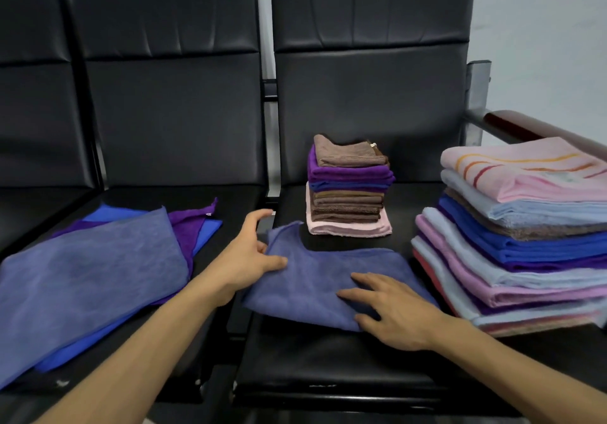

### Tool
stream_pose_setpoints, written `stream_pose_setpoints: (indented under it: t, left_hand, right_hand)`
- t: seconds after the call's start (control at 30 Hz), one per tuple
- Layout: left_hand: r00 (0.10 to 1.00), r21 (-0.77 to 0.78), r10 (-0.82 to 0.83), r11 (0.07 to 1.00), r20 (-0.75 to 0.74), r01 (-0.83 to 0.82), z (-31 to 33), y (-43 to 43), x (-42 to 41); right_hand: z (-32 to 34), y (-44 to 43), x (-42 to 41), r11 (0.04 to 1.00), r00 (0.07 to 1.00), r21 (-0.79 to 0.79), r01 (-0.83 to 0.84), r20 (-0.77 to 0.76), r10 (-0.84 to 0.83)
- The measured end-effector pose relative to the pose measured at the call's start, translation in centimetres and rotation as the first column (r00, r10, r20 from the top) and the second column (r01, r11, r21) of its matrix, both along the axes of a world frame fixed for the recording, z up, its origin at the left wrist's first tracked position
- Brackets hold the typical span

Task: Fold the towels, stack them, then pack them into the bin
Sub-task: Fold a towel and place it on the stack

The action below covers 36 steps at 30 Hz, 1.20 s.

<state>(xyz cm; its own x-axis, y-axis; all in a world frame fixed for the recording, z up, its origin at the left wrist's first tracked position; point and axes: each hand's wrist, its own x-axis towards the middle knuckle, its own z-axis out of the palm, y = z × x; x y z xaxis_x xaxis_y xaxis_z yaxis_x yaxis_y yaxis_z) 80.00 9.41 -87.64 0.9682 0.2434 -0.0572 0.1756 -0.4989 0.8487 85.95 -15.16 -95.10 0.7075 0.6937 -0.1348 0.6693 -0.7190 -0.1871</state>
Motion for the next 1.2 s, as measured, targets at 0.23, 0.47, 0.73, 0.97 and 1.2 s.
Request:
stream_pose_setpoints:
  t: [0.23, 0.47, 0.73, 0.97, 1.2]
  left_hand:
    - [0.999, -0.487, -0.007, 0.873, 0.046, 0.028, 3.1, -4.3, 0.9]
    - [0.995, -0.230, -0.092, 0.968, 0.049, 0.101, 0.2, -8.3, 2.8]
    - [0.989, 0.093, -0.135, 0.987, 0.058, 0.129, -3.9, -12.2, 4.6]
    - [0.945, -0.289, -0.279, 0.931, -0.173, 0.222, -4.6, -12.6, 4.7]
    - [0.961, 0.566, -0.216, 0.776, -0.175, 0.278, -1.9, -5.6, 3.0]
  right_hand:
    - [0.3, 2.4, -2.4, 0.991, 0.991, 0.009, -0.133, 0.015, 0.133]
    - [2.2, -1.8, 0.7, 0.927, 0.955, 0.235, 0.293, -0.028, -0.295]
    - [0.5, -2.9, 2.0, 0.855, 0.853, 0.188, 0.483, -0.323, -0.410]
    - [0.8, -3.1, 2.3, 0.706, 0.682, 0.273, 0.654, -0.617, -0.393]
    - [0.9, -2.6, 1.4, 0.810, 0.798, 0.187, 0.555, -0.393, -0.456]
